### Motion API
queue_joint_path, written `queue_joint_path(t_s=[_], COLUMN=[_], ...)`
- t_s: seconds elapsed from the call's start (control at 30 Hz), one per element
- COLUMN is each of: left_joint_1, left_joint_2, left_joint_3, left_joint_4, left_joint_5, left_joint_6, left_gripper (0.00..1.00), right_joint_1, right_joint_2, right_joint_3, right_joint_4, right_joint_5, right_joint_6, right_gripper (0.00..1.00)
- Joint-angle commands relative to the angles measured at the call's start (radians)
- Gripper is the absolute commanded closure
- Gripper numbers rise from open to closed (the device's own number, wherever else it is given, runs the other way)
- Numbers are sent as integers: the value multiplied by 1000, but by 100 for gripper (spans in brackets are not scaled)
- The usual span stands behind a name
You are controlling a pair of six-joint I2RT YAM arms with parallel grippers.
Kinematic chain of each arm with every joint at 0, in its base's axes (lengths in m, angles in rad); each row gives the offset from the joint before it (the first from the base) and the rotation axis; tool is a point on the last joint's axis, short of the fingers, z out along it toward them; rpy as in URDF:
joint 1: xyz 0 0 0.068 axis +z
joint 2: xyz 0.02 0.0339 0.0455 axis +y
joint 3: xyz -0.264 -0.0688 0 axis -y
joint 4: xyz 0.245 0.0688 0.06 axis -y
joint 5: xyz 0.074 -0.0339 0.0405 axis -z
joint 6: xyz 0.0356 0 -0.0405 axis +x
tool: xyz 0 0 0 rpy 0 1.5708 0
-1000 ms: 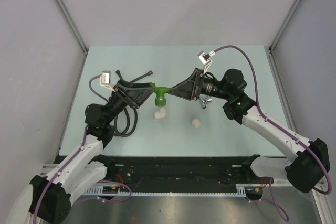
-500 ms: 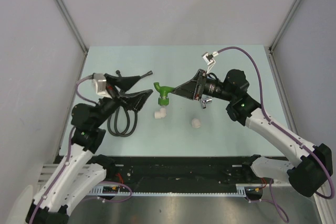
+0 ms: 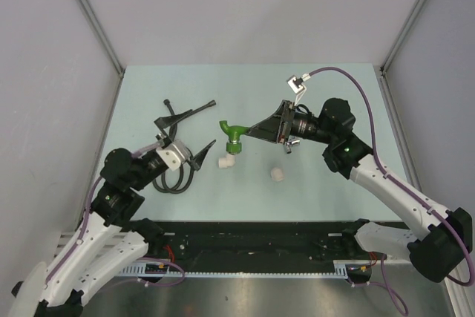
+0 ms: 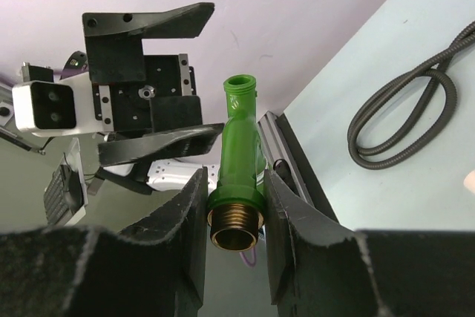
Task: Install the water faucets
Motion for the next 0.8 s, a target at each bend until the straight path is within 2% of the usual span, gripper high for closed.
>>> queue_joint_path(t_s=[0.0, 0.13, 0.17, 0.2, 0.27, 0.3, 0.33, 0.43, 0.53, 0.6, 0.7, 0.77], left_joint_1=[-23, -23, -23, -23, -23, -23, -23, -23, -21, -21, -21, -21], left_joint_2=[31, 60, 66, 68, 66, 63, 61, 72, 94, 109, 138, 169], left_joint_3=[39, 17, -7, -21, -59, -69, -78, -101, -135, -176, -218, -219], left_joint_4=[-40, 75, 148, 189, 289, 318, 341, 394, 460, 561, 679, 717], left_joint_5=[-32, 14, -6, -26, -93, -132, -158, -238, -258, -253, -255, -242], left_joint_6=[156, -10, -66, -193, -315, -387, -530, -792, -1033, -1184, -1327, -1371], left_gripper=[4, 11, 12, 12, 11, 8, 4, 1, 0, 0, 1, 2], right_joint_1=[6, 10, 11, 13, 14, 13, 14, 14, 17, 23, 29, 40], right_joint_2=[4, 7, 6, 6, -2, -3, -3, 1, 26, 47, 73, 89], right_joint_3=[23, 26, 25, 25, 25, 25, 25, 25, 26, 25, 25, 25], right_joint_4=[40, 66, 72, 82, 86, 94, 98, 126, 174, 207, 252, 278], right_joint_5=[-36, -33, -24, -17, 9, 17, 25, 34, 30, 22, 14, 8], right_joint_6=[16, -6, -14, -30, -44, -53, -61, -69, -61, -50, -35, -26], right_gripper=[100, 100, 100, 100, 100, 100, 100, 100, 100, 100, 100, 100])
